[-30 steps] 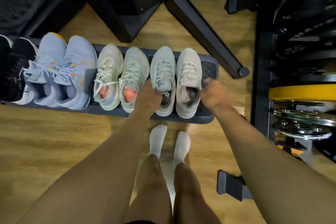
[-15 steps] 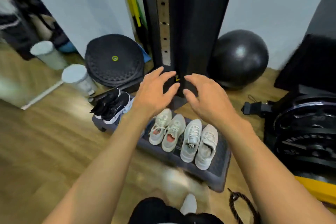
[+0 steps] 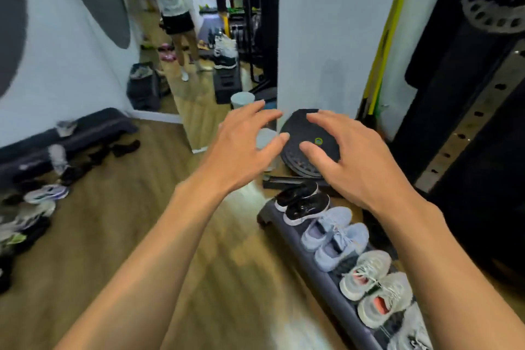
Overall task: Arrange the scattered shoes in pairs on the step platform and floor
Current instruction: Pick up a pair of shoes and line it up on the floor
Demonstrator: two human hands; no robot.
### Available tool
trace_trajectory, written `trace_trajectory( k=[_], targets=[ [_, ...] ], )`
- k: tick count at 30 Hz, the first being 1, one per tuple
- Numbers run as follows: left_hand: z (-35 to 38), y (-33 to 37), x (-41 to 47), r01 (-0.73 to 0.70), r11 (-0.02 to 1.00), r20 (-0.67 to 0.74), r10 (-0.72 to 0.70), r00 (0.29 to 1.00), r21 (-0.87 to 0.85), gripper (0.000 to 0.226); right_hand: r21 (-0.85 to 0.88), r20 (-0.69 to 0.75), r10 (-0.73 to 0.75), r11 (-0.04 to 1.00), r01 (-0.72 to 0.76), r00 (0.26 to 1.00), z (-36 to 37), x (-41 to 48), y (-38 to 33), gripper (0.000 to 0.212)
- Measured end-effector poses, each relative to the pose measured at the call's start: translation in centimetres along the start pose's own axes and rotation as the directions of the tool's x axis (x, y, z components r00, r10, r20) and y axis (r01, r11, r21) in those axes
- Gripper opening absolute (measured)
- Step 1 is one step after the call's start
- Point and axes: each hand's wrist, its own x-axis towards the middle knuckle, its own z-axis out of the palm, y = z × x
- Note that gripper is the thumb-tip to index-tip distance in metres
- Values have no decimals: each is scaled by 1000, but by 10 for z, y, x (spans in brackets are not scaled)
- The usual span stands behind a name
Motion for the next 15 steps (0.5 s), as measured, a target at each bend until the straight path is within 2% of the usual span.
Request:
trace_trajectory(
  k=[7, 15],
  targets=[
    [-102, -140, -45, 272, 957, -135, -257, 957, 104, 47, 107, 114, -221, 972, 209, 969, 93, 81, -130, 53],
    [-154, -261, -72, 504, 853, -237, -465, 853, 139, 48, 187, 233, -430, 900, 393, 873, 196, 170, -225, 54]
  ],
)
